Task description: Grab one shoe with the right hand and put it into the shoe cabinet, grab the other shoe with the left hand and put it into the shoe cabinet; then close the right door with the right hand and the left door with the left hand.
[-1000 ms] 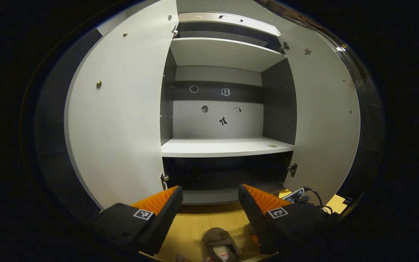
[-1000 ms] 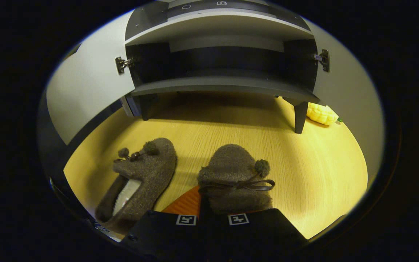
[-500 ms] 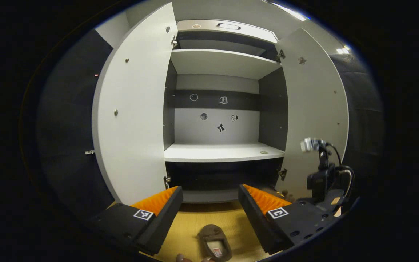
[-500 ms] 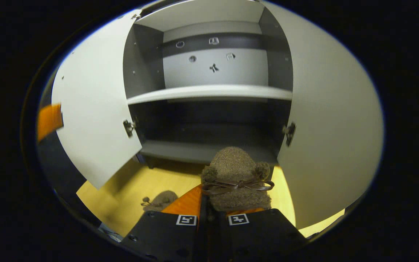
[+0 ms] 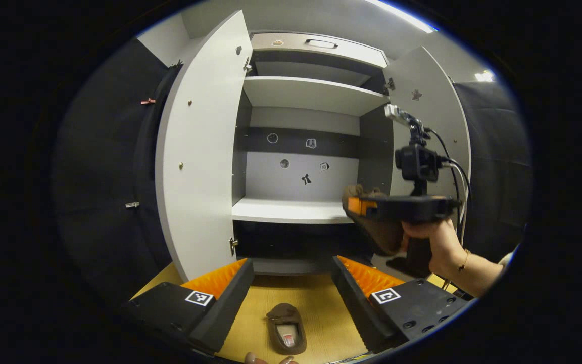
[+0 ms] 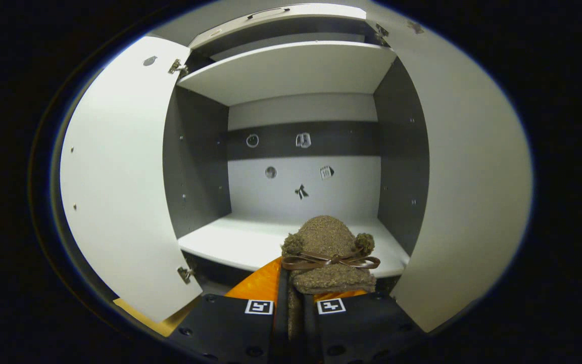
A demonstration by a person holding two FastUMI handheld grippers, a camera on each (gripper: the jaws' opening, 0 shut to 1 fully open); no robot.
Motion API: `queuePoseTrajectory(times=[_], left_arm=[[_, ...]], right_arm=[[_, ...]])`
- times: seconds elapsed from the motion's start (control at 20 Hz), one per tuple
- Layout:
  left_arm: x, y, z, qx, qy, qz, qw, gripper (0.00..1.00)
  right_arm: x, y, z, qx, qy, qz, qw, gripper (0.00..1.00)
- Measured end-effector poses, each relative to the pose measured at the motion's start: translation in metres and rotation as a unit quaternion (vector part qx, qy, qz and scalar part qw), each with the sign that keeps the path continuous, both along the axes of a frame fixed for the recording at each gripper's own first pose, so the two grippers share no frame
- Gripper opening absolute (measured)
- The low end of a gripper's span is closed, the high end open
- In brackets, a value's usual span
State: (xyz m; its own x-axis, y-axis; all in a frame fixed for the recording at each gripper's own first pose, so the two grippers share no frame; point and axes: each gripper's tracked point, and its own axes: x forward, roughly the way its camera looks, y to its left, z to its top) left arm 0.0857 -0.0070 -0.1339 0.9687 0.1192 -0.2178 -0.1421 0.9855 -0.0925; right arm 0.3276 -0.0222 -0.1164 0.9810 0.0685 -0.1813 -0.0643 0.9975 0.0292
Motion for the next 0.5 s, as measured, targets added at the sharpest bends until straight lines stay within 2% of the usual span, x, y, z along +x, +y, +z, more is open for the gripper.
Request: queuePoseTrajectory(times=[0.2, 0.5], left_arm=[[-0.007, 0.009, 0.006, 0.002, -0.003, 0.025, 1.000, 0.98], [-0.011, 0.022, 0.012, 0.012, 0.000, 0.054, 0.998, 0.98]], right_arm=[[0.067, -0.007, 0.041, -0.007, -0.031, -0.017, 0.999, 0.17], [0.149, -0.020, 0.034, -0.011, 0.000, -0.034, 0.999, 0.17]])
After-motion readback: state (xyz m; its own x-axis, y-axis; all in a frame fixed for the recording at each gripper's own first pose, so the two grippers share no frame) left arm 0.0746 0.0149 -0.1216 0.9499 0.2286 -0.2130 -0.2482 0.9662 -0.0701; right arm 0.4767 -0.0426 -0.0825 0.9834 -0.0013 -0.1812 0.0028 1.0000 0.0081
